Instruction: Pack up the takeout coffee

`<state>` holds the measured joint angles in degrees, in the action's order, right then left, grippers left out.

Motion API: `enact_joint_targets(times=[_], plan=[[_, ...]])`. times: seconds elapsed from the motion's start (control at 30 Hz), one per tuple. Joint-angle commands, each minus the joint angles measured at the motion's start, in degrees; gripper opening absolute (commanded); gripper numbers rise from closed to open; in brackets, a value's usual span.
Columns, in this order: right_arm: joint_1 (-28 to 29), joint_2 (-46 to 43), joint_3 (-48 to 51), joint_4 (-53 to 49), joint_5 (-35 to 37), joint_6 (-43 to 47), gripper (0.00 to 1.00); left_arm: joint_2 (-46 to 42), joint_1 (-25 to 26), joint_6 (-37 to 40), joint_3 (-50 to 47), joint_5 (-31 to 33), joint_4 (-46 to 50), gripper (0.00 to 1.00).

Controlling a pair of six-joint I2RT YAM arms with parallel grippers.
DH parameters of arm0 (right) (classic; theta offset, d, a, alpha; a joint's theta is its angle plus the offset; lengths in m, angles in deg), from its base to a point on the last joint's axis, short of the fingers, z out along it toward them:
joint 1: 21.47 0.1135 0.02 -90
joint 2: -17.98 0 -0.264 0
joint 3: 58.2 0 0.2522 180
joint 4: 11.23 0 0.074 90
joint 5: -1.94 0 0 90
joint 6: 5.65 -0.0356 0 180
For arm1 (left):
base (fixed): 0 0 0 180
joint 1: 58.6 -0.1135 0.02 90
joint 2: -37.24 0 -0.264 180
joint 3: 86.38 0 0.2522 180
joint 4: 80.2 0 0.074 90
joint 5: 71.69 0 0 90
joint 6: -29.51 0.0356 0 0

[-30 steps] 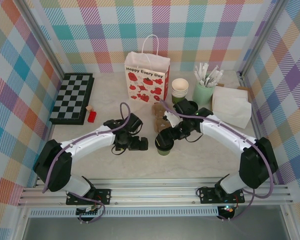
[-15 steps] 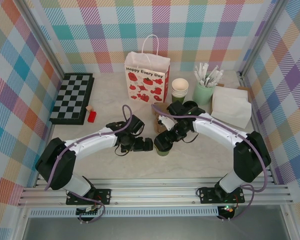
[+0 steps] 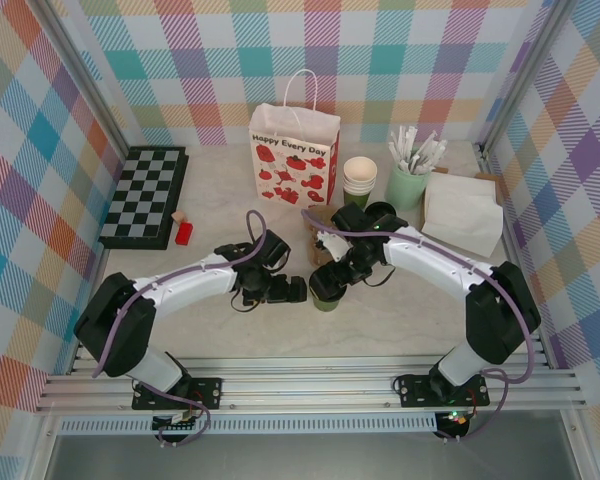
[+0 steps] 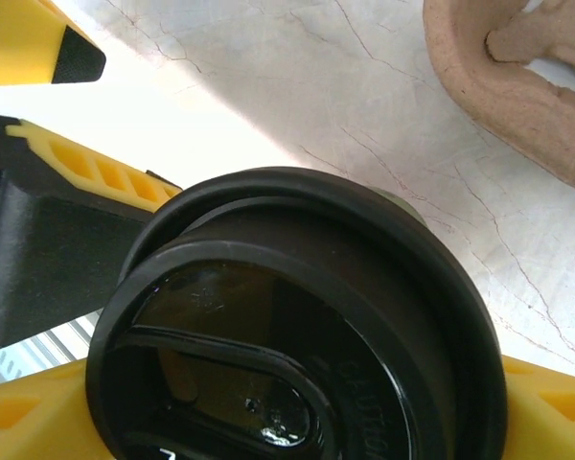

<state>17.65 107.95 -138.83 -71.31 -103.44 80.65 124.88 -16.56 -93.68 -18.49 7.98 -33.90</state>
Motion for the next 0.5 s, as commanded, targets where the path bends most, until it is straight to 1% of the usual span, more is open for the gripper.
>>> enact_joint_targets(times=[0.0,0.17,0.33,0.47], plan=[[-0.4,-0.7,1.6,-1.5,2.0,-2.8,0.82,1.5,0.8,0.6,2.6,-2.0,-1.7,1.00],[-4.4,-3.6,3.1,-2.0,4.0,-7.1,0.80,1.5,0.9,0.0,3.6,-1.4,-2.5,1.00],[-10.3,-6.5,2.9,-4.4,6.2,-9.2,0.78,-0.2,0.8,-0.9,3.8,2.7,-2.3,1.00],[-16.0,-5.9,2.5,-3.9,8.3,-12.1,0.78,-1.9,0.7,-2.8,3.3,7.3,-1.8,1.00]])
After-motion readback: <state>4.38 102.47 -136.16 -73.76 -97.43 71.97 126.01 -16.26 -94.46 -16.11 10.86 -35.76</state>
